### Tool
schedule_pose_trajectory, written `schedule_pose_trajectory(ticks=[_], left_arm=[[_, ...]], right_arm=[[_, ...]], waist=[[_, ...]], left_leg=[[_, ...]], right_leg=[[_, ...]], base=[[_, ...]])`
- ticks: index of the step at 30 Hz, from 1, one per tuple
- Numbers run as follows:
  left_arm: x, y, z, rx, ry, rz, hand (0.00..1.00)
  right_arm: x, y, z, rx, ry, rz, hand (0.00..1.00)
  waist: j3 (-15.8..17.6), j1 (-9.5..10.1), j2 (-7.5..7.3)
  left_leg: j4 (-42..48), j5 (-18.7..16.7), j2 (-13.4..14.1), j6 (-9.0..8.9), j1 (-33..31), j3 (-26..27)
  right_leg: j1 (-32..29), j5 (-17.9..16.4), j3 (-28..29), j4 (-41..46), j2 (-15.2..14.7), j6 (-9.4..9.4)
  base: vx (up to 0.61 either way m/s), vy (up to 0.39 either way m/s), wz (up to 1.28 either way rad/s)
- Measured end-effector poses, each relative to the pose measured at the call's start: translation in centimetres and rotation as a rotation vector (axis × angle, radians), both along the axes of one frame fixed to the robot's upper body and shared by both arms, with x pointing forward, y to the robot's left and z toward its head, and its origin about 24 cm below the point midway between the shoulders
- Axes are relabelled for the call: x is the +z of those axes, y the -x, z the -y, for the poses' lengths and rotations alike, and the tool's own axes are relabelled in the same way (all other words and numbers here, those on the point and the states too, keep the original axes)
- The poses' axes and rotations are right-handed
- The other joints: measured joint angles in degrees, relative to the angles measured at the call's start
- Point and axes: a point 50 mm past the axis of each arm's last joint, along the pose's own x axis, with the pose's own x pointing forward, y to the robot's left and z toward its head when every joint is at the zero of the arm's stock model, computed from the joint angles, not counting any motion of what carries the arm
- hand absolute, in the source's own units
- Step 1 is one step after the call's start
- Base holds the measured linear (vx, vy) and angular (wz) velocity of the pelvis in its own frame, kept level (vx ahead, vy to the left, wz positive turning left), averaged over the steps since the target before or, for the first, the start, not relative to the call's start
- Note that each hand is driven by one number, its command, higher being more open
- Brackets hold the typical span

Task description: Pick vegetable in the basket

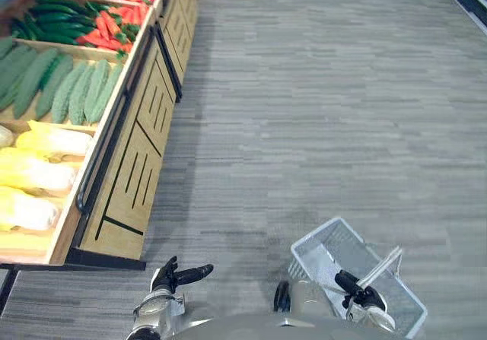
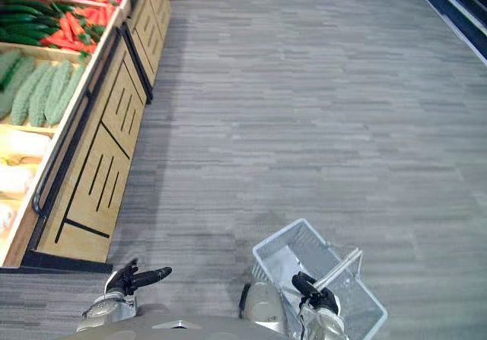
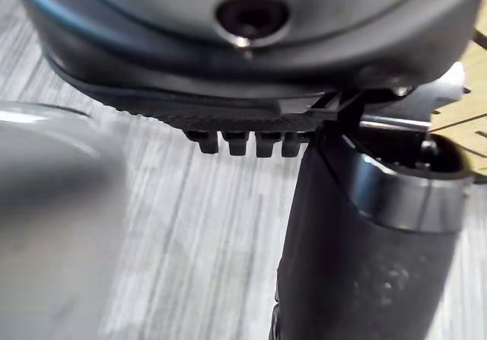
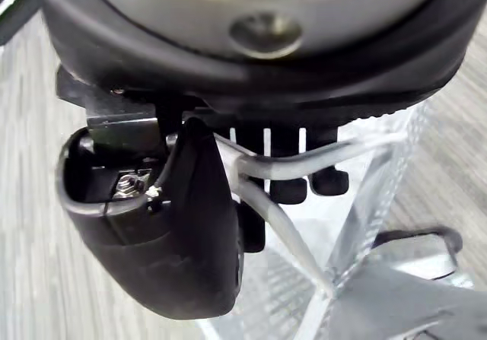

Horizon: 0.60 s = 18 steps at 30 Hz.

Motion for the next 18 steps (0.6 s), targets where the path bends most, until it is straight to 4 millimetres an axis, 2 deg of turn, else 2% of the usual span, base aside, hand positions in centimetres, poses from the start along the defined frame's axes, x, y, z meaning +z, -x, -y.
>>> schedule_pose_trajectory(ticks=[2, 3, 4, 6, 7, 8, 9, 10, 11, 12, 13, 15, 18], left_arm=[[0.1, 0.1, 0.1, 0.061, 0.021, 0.022, 1.0], [0.2, -0.1, 0.2, 0.08, 0.032, 0.038, 1.0], [0.2, -0.2, 0.3, 0.085, 0.033, 0.047, 1.0], [0.4, -0.5, 0.4, 0.096, 0.04, 0.068, 1.0], [0.4, -0.6, 0.5, 0.094, 0.045, 0.075, 1.0], [0.4, -0.6, 0.6, 0.093, 0.047, 0.075, 1.0], [0.4, -0.5, 0.5, 0.093, 0.048, 0.07, 1.0], [0.5, -0.7, 0.2, 0.096, 0.04, 0.074, 1.0], [0.7, -1.1, -0.4, 0.103, 0.022, 0.09, 1.0], [0.9, -1.3, -0.7, 0.1, 0.015, 0.101, 1.0], [0.9, -1.3, -1.2, 0.101, 0.001, 0.091, 1.0], [0.7, -1.0, -1.0, 0.103, 0.008, 0.075, 1.0], [0.4, 0.0, -1.0, 0.109, 0.01, 0.041, 1.0]], right_arm=[[0.1, 0.3, 0.6, 0.001, 0.01, -0.01, 0.0], [0.1, 0.4, 0.9, -0.004, 0.018, -0.014, 0.0], [0.2, 0.4, 1.1, -0.008, 0.021, -0.011, 0.0], [0.4, 0.2, 1.6, -0.038, 0.031, 0.002, 0.0], [0.5, 0.2, 1.8, -0.058, 0.035, 0.007, 0.0], [0.5, 0.3, 2.0, -0.068, 0.038, 0.006, 0.0], [0.4, 0.5, 1.8, -0.083, 0.031, 0.007, 0.0], [0.1, 0.5, 0.9, -0.085, 0.007, 0.005, 0.0], [-0.1, 0.5, 0.1, -0.078, -0.022, 0.007, 0.0], [-0.1, 0.2, -0.3, -0.064, -0.032, 0.015, 0.0], [0.0, -0.7, -0.8, -0.044, -0.042, 0.039, 0.0], [0.1, -1.0, -0.8, -0.037, -0.04, 0.052, 0.0], [0.2, -1.2, -0.8, -0.027, -0.038, 0.056, 0.0]], waist=[[-0.26, 0.97, 0.44], [-0.23, 1.05, 0.38], [-0.2, 1.1, 0.34], [-0.16, 1.18, 0.27], [-0.13, 1.15, 0.23], [-0.14, 1.11, 0.33], [-0.04, 1.56, 0.79], [-0.07, 1.4, -0.59], [-0.26, 0.82, -2.61], [-0.04, 1.03, -3.18], [0.67, 1.34, -3.44], [0.94, 1.62, -2.59], [0.91, 2.16, -2.04]], left_leg=[[9.06, -5.42, -0.2, 0.51, -3.45, 3.17], [10.25, -7.92, -0.53, 1.19, -5.27, 6.11], [10.0, -9.02, -0.79, 1.43, -6.28, 7.45], [5.88, -11.38, -2.98, 1.74, -9.79, 10.76], [-0.01, -11.88, -6.23, 1.87, -11.66, 12.31], [-7.02, -10.79, -9.05, 2.81, -12.22, 13.01], [-17.61, -5.18, -12.67, 5.77, -11.48, 13.23], [-18.3, -4.72, -14.01, 6.08, -10.83, 13.75], [-20.33, -4.4, -15.69, 6.26, -10.82, 13.38], [-20.87, -4.3, -16.27, 6.27, -10.86, 13.44], [-20.73, -4.39, -16.83, 6.39, -11.01, 13.5], [-21.02, -4.41, -16.69, 6.37, -10.42, 13.4], [-23.04, -4.32, -15.79, 5.93, -8.11, 14.48]], right_leg=[[5.65, 0.01, 0.12, -3.97, 1.11, -0.23], [8.85, 0.01, 0.11, -5.95, 1.15, -0.23], [10.18, 0.01, 0.13, -6.8, 1.11, -0.23], [13.02, 0.02, 0.25, -8.62, 0.57, -0.19], [14.01, 0.0, 0.3, -8.76, -0.24, -0.09], [14.77, -0.18, 0.42, -8.58, -0.58, 0.25], [15.62, -1.38, 1.81, -8.04, -0.22, 2.35], [15.75, -2.1, 2.37, -8.17, -1.68, 3.15], [15.51, -2.11, 3.9, -9.94, -2.17, 3.26], [15.62, -1.92, 4.74, -11.29, -2.27, 3.39], [17.31, -0.25, 5.15, -14.27, -2.42, 4.74], [18.41, 1.21, 5.21, -15.67, -2.07, 5.57], [19.62, 3.45, 7.3, -17.61, -1.25, 5.61]], base=[[0.33, -0.216, -0.15], [0.37, -0.178, -0.11], [0.29, -0.096, -0.01], [0.28, 0.017, -0.03], [0.27, 0.097, -0.01], [0.31, 0.195, -0.03], [0.25, 0.16, 0.06], [0.3, 0.139, 0.25], [0.19, 0.04, 0.3], [0.25, 0.051, 0.27], [0.19, 0.043, 0.1], [0.16, 0.016, 0.07], [0.09, -0.022, -0.22]])
